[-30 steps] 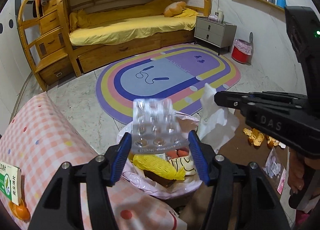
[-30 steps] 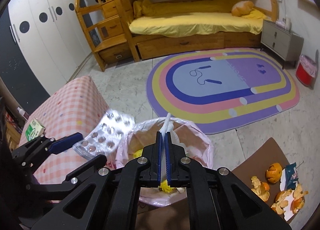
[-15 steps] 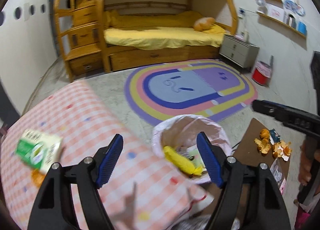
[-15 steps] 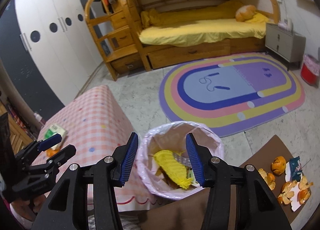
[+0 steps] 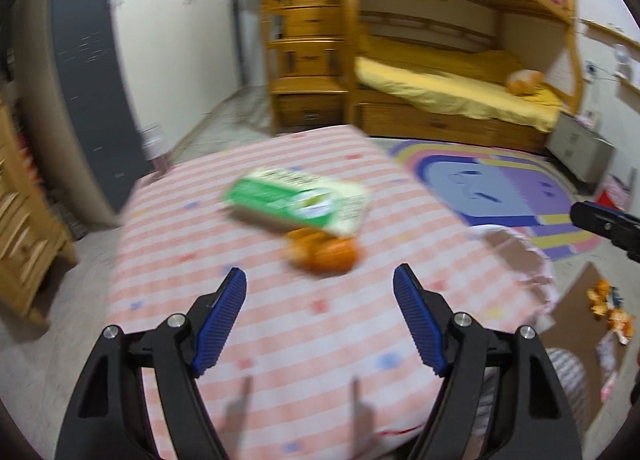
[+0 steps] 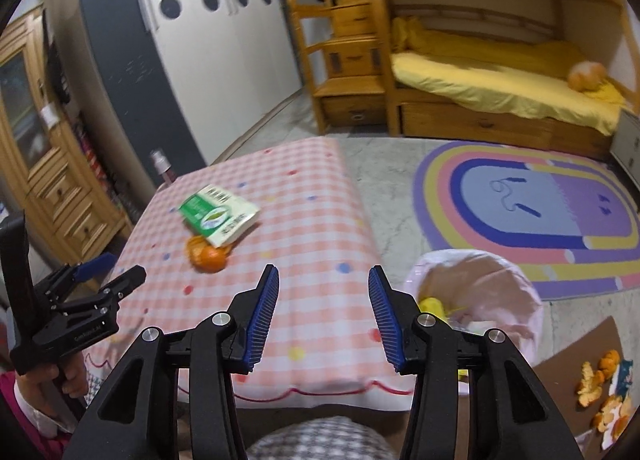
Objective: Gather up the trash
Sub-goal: 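Move both open tools back toward the orange peel and green box, then grasp the orange peel with the right tool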
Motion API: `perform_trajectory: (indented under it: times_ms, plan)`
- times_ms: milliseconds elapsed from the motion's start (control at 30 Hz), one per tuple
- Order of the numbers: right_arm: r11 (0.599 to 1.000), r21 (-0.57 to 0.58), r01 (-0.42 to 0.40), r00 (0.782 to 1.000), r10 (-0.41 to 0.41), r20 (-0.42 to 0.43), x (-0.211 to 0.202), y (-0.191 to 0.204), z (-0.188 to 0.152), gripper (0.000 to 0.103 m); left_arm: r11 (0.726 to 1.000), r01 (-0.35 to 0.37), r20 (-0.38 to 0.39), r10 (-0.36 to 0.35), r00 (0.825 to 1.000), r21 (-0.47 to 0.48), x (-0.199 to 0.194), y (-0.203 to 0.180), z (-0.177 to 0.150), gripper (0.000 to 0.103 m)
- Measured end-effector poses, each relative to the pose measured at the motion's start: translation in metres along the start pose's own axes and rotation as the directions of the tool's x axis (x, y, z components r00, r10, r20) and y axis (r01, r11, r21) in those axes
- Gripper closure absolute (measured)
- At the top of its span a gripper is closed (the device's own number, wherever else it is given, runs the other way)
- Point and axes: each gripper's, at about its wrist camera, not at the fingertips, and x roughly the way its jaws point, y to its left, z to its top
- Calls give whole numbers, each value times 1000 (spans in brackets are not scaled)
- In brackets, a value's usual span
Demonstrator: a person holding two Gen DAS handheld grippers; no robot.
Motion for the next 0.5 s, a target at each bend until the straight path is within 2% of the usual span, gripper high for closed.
perform_trajectory:
  times_ms: [100, 200, 300, 500]
  plan:
    - [998, -63, -23, 1000, 22, -21, 19, 33, 1, 56, 998, -49, -2, 49, 999, -26, 0, 27, -8, 29]
    - [993, -108, -37, 998, 31, -52, 38, 59, 1, 56, 997, -56, -10, 56, 998, -61, -1, 50, -15, 29]
    - [990, -130, -53, 996, 43, -78, 53, 77, -1, 55, 994, -63, -17, 61, 998, -90, 0, 70, -18, 21]
    - [982, -165, -93, 988, 71, -135, 89, 105, -3, 42, 989, -71, -35, 67, 997, -129, 11, 93, -20, 15]
